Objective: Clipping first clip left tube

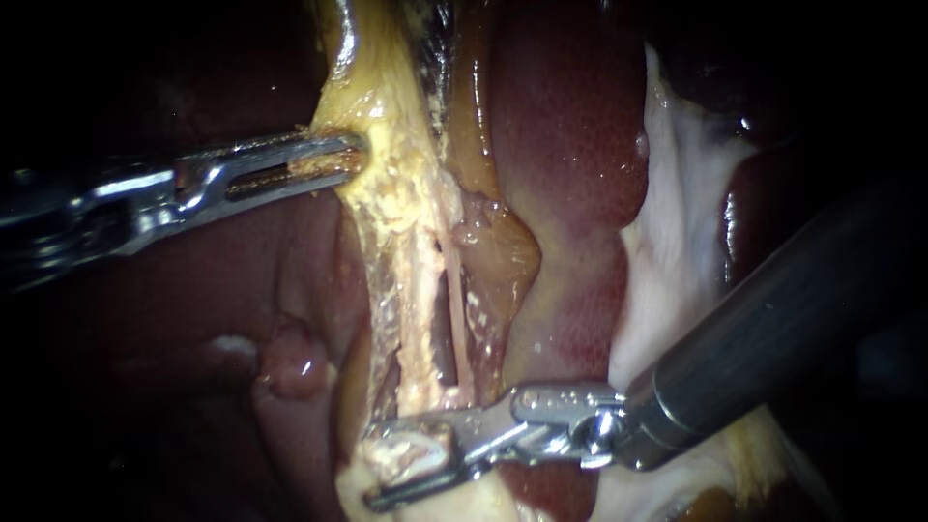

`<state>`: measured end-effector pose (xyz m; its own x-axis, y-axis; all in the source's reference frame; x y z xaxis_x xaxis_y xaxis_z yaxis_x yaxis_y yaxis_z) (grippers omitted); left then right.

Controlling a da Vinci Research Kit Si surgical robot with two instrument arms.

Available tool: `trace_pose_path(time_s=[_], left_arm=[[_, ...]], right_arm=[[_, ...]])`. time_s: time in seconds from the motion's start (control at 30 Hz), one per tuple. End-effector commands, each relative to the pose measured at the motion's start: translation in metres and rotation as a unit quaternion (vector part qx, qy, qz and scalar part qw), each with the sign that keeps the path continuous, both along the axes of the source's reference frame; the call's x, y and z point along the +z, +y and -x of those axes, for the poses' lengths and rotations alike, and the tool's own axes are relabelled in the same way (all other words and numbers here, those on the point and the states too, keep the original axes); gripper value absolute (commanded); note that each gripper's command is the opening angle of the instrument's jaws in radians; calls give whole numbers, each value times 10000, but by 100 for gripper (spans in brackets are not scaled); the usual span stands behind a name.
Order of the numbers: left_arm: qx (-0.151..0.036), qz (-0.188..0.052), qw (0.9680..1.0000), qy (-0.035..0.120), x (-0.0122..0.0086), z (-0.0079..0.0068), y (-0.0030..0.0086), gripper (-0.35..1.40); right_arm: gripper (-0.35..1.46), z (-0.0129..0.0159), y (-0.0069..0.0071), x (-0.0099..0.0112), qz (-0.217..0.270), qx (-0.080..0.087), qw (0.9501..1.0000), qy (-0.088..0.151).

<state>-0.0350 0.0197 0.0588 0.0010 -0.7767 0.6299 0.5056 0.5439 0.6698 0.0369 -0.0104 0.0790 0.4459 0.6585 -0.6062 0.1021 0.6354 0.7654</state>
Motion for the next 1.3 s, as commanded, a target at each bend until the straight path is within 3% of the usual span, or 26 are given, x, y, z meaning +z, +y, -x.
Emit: trace_pose_path(time_s=[0.03,0.3,0.8,1.03,1.3], left_arm=[[0,1,10000,0,-1,0,0,-35],[8,0,10000,-5,-2,-4,-1,-35],[-1,-23,10000,-44,-31,-32,-4,-35],[-28,-21,10000,-37,-34,-38,-3,-35],[-85,-40,9999,-61,-41,-45,-1,-35]], right_arm=[[52,0,0,-1,0,-1,10000,0],[52,0,0,-1,0,-2,10000,1],[53,1,2,-6,2,46,10000,13],[53,19,27,-35,-62,262,9996,3],[53,36,52,-57,74,370,9993,42]])
